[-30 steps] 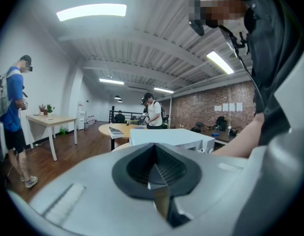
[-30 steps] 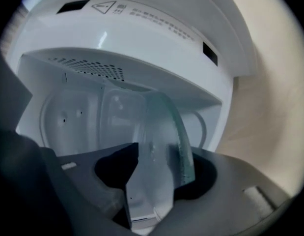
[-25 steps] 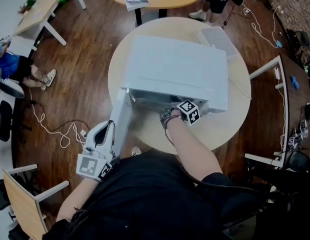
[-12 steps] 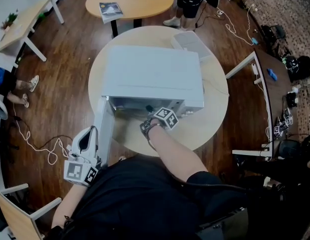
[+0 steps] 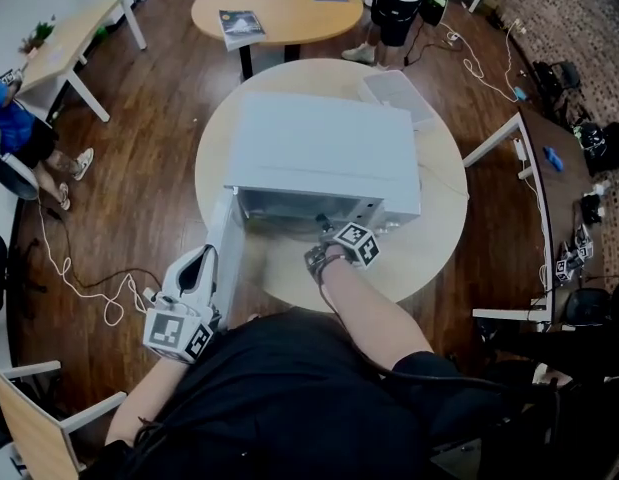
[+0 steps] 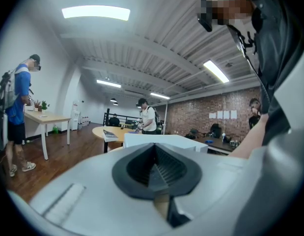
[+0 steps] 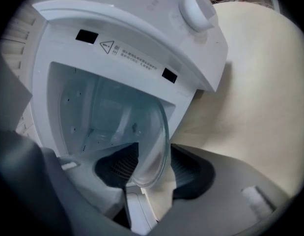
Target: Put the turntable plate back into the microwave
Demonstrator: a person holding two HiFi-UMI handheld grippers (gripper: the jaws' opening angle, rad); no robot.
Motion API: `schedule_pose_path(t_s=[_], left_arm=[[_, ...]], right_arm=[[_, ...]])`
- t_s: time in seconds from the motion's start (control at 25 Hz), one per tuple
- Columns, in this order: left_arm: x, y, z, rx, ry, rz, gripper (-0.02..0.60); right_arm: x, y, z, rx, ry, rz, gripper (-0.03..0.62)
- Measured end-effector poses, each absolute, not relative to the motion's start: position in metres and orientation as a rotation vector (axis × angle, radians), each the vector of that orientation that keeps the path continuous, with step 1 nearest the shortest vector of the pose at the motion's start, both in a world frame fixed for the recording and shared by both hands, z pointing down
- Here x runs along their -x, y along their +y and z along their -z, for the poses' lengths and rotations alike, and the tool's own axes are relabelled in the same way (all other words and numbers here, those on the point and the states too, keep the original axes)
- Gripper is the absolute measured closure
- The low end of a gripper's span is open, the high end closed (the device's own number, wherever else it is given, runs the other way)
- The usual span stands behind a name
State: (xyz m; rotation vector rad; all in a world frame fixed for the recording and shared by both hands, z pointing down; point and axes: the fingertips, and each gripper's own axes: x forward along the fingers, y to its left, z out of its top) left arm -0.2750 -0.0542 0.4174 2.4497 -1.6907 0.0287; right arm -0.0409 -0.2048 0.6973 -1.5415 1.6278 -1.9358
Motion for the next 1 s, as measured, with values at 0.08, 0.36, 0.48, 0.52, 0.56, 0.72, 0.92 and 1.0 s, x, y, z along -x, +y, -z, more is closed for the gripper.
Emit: schedule_pose_path(t_s=[0.08, 0.36, 0.48, 0.52, 0.56, 0.72, 0.92, 1.0], left_arm=[[0.271, -0.055, -0.417, -2.464, -1.675, -0.029, 0.575], [0.248, -0.061, -0.422, -2.496, -1.594, -0.029, 0.575], [0.225, -0.068, -0.425, -2.563, -1.513, -0.041, 0.575], [0.219, -0.071, -0.428, -2.572, -1.483, -0.043, 0.575], [0.214, -0.074, -0.431, -2.572, -1.454, -0.045, 0.575], [0.195, -0.09, -0.441, -2.573, -1.363, -0.049, 0.575], [0.17, -0.1, -0.449, -2.602, -1.265, -0.062, 0.575], [0.167, -0.102, -0.452, -2.598, -1.248, -0.073, 0.575]], right_arm=[[0.034, -0.202, -0.695, 1.527, 1.626, 1.93, 0.388], [0.051, -0.166, -0.662, 1.156, 1.926, 1.848, 0.424], [0.026, -0.151, -0.637, 1.078, 1.97, 1.748, 0.505], [0.018, -0.146, -0.629, 1.075, 2.004, 1.718, 0.515], [0.01, -0.142, -0.621, 1.081, 2.052, 1.683, 0.536], [-0.013, -0.13, -0.601, 1.191, 2.319, 1.528, 0.592], [-0.028, -0.12, -0.605, 1.316, 2.296, 1.464, 0.592], [-0.028, -0.113, -0.613, 1.35, 2.251, 1.479, 0.592]])
